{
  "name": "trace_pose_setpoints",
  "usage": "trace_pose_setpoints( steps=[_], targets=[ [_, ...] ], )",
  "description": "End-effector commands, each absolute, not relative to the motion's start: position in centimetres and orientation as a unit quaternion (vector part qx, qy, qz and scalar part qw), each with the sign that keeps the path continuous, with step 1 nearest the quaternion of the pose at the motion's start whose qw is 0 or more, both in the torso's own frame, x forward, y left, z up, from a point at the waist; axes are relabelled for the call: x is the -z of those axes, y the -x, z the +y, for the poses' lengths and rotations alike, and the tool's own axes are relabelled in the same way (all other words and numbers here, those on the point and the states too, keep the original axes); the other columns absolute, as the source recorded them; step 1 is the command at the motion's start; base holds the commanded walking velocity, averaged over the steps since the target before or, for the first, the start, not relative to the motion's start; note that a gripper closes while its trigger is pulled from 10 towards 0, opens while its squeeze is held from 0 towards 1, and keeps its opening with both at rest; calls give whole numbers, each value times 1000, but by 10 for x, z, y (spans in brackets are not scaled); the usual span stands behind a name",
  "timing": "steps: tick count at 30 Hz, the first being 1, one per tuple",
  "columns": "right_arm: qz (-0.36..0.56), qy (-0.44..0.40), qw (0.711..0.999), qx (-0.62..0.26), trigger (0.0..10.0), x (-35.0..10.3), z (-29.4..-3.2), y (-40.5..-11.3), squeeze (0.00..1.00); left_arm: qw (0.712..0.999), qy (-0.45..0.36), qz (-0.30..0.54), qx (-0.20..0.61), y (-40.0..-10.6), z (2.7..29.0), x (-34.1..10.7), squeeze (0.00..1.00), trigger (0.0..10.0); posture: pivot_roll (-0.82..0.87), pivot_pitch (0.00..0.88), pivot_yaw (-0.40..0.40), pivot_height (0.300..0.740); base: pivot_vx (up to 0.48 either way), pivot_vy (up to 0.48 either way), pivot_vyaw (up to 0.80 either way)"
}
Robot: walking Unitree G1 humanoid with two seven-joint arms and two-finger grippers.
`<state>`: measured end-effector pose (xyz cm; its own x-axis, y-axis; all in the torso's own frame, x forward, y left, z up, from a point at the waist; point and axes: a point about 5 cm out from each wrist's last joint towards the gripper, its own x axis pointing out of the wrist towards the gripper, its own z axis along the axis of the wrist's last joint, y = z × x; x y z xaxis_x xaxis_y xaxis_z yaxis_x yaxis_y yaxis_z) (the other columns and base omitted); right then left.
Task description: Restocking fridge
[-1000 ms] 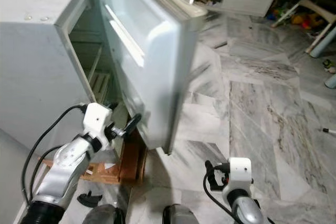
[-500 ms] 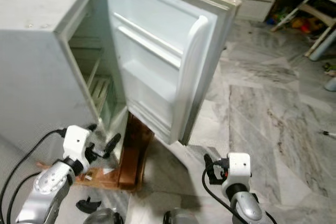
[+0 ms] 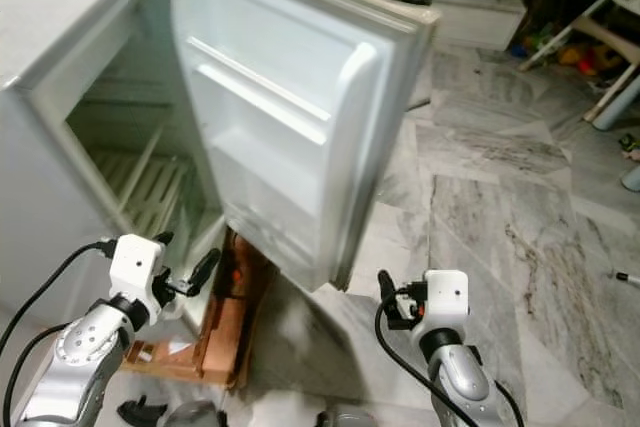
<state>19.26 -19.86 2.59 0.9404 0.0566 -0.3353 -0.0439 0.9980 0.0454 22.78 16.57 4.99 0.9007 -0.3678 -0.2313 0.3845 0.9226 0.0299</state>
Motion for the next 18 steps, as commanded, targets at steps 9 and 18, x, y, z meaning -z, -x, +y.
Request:
trace_pose_setpoints(
  steps=[9,18],
  targets=[
    [178,-6,984,-11,10000,-30,-208,-190,0,965,-28,118,234,-225,146,-45,0,10000,28,16,-49,740,359,-314,0],
    [183,-3,983,-14,10000,-29,-208,-192,0,959,-46,92,263,-254,129,-54,0,10000,15,14,-51,740,403,-130,0]
  ],
)
